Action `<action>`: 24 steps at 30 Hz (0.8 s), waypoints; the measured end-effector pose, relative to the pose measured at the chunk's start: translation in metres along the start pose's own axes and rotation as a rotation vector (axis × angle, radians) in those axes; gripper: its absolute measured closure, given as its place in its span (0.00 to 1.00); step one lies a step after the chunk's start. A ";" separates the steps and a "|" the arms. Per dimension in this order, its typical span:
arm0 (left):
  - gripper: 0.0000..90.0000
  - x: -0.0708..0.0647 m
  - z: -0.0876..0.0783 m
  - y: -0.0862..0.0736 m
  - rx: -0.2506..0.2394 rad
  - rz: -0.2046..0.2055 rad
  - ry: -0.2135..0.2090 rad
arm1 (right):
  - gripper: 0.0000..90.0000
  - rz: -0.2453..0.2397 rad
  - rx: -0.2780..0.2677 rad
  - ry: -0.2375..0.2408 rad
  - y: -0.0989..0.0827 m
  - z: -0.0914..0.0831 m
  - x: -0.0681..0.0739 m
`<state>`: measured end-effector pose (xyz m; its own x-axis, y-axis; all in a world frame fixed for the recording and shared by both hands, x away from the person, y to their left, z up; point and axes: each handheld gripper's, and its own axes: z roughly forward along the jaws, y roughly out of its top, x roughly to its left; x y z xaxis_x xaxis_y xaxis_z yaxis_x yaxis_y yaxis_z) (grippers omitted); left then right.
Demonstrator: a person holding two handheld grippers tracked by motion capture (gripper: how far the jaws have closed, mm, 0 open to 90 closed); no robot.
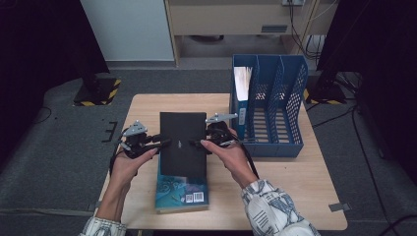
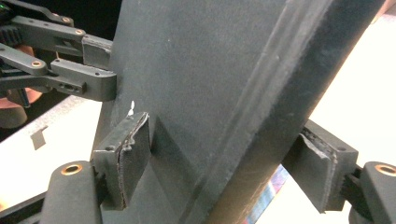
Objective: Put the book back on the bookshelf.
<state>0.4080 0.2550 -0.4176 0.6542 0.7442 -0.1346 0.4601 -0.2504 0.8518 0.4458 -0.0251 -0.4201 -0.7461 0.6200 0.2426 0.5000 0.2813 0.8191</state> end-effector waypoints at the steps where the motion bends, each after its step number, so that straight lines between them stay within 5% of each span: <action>1: 0.65 0.001 0.001 0.002 0.001 0.003 0.003 | 0.29 -0.003 0.002 -0.005 0.001 0.000 0.000; 15: 0.68 0.014 0.010 0.018 -0.006 -0.004 0.036 | 0.31 -0.032 -0.002 -0.056 0.020 0.008 -0.007; 24: 0.69 0.014 0.009 0.025 -0.012 0.032 0.071 | 0.34 -0.052 -0.020 -0.077 0.028 0.010 -0.008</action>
<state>0.4338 0.2536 -0.4026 0.6245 0.7778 -0.0712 0.4321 -0.2681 0.8611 0.4705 -0.0150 -0.4042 -0.7345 0.6598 0.1589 0.4518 0.3006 0.8400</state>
